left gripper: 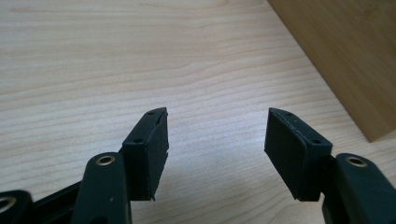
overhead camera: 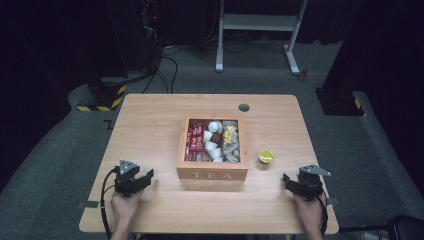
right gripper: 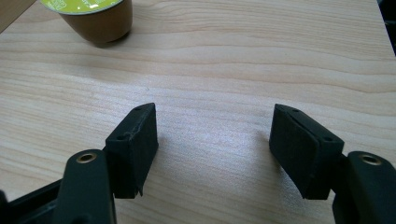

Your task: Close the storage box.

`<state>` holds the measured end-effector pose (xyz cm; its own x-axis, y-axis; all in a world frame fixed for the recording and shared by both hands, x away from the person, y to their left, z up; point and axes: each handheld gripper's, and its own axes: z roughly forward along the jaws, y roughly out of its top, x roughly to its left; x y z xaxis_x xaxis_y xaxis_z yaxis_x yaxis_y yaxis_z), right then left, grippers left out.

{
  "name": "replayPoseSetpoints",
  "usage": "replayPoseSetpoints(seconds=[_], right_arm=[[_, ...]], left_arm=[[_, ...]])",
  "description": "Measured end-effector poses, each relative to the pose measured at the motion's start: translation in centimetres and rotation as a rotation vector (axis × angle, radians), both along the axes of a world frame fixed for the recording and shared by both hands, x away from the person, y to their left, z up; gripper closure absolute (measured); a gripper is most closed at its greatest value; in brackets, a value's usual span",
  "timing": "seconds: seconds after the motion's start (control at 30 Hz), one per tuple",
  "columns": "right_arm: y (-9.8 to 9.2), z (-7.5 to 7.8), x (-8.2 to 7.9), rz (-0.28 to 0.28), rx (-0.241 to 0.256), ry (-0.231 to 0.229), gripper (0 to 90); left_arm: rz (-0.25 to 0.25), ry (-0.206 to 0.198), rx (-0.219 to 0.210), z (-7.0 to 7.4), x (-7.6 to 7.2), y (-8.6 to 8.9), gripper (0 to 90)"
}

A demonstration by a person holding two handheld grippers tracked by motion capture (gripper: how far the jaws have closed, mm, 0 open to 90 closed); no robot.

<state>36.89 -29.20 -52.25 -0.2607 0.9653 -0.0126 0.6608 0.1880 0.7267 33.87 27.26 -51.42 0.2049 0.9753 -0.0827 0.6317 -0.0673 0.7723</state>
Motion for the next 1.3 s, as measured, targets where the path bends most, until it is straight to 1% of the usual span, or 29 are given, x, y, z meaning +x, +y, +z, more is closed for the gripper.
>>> replayPoseSetpoints(seconds=[0.03,0.1,0.23,0.3,0.37,0.5,0.57,0.6,0.63,1.0,1.3], right_arm=[[0.0,0.0,0.0,-0.001,0.001,0.001,32.4],[0.0,0.0,0.0,0.0,0.0,0.0,32.4],[0.0,0.0,0.0,0.0,0.0,0.0,32.4],[0.0,0.0,0.0,0.0,0.0,0.0,32.4],[0.0,0.0,0.0,0.0,0.0,0.0,32.4],[0.0,0.0,0.0,-0.001,0.0,0.0,32.4],[0.0,0.0,0.0,-0.001,0.0,0.0,32.4],[0.0,0.0,0.0,-0.001,0.0,0.0,32.4],[0.0,0.0,0.0,-0.001,0.0,0.0,32.4],[0.0,0.0,0.0,-0.004,0.0,0.0,32.4],[0.0,0.0,0.0,-0.006,-0.001,-0.001,32.4]], left_arm=[[0.002,0.002,-0.001,-0.2,0.0,-0.1,39.9],[0.0,0.009,0.014,-0.5,0.1,-0.2,39.7],[0.013,0.036,0.008,-0.9,0.5,-0.3,37.5],[0.014,0.035,0.016,-1.1,0.6,-0.4,37.5],[0.014,0.022,0.038,-1.3,0.6,-0.5,36.5],[0.014,0.018,0.04,-1.4,0.8,-0.7,34.0],[0.01,0.023,0.059,-1.4,0.7,-0.8,30.9],[0.008,0.025,0.087,-1.4,0.6,-1.1,30.5],[-0.003,0.021,0.097,-1.4,0.5,-1.2,29.7],[-0.007,0.026,0.089,-1.4,0.4,-1.1,27.7],[-0.01,0.026,0.093,-1.4,0.4,-1.1,27.0]])
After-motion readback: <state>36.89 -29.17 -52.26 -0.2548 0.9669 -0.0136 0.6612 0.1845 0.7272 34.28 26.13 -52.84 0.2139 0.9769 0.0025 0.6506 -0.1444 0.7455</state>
